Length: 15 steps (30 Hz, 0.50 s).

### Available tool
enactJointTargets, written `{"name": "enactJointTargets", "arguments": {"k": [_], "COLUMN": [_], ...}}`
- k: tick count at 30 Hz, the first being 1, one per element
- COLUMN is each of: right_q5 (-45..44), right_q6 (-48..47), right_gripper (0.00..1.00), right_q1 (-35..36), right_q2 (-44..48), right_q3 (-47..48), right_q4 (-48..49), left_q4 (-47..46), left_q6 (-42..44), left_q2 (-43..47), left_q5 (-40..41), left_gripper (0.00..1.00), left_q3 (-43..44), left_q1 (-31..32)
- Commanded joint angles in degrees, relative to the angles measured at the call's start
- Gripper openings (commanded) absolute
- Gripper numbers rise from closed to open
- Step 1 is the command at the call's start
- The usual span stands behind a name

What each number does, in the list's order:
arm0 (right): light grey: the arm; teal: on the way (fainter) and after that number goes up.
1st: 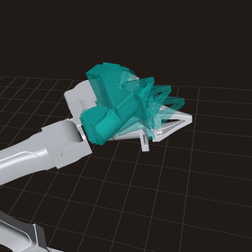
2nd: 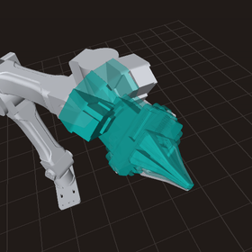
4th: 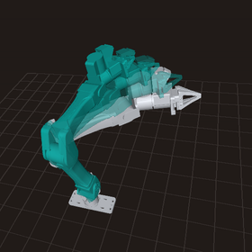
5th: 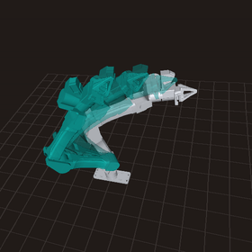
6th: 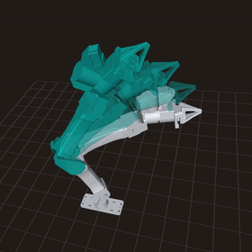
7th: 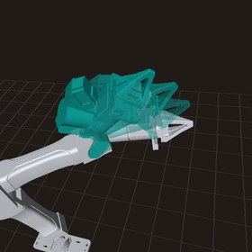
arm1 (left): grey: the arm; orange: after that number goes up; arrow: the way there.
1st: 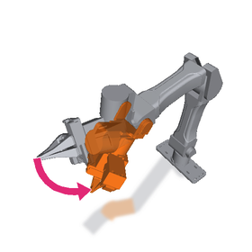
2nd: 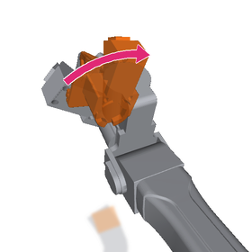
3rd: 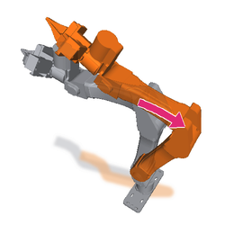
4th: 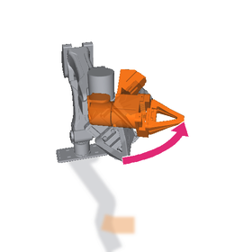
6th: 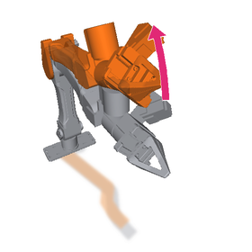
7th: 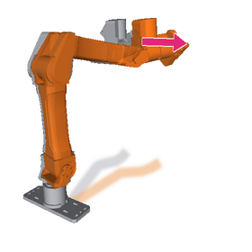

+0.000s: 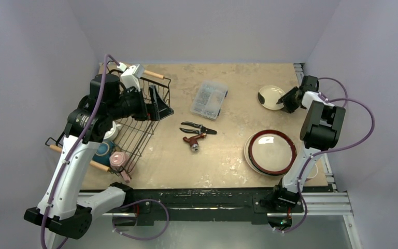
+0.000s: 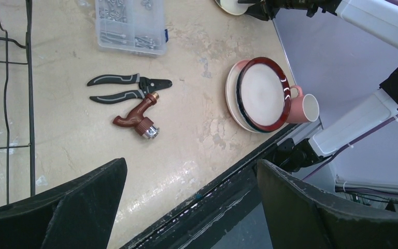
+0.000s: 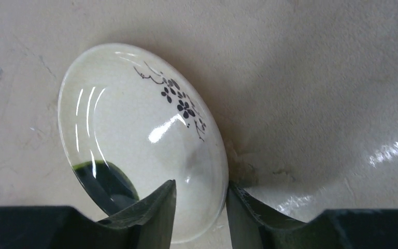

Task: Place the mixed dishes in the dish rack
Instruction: Pick up the plate at the center of the board.

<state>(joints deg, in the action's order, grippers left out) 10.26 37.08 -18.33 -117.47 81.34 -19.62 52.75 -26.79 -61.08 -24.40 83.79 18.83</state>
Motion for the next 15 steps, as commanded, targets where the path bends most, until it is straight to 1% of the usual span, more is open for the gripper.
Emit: {"name": "enactJointTargets", "arguments": {"k": [1, 2, 5, 9, 15], "right_q5": [4.26, 4.87, 6.5, 5.78, 6.41], "right_q6": [2.07, 2.38, 2.69, 0.76, -3.34], "right_gripper": [0.37, 0.35, 0.23, 0.0, 0.0], "right_q1": [-1.01, -1.44, -2.19, -2.33, -2.33], "right_q2": [-0.19, -0.4, -1.1, -1.44, 1.49], "right_q3": [-1.53, -1.77, -2.12, -1.74, -0.42], "right_q4": [6.51, 7.3, 8.68, 7.93, 6.99], "left_q4": [0.84, 0.85, 1.13, 1.32, 0.75], "left_q6": [0.64, 0.43, -0.06, -0.72, -1.65], "left_q2": [0.62, 0.81, 1.24, 1.94, 2.76], "left_q5": [1.49, 1.55, 2.22, 3.04, 2.65], "left_gripper": [0.95, 0.95, 0.95, 0.95, 0.94], "left_q3": [1.96, 1.79, 1.55, 1.02, 0.02], "left_q1": [0.15, 0.15, 0.15, 0.15, 0.13]}}
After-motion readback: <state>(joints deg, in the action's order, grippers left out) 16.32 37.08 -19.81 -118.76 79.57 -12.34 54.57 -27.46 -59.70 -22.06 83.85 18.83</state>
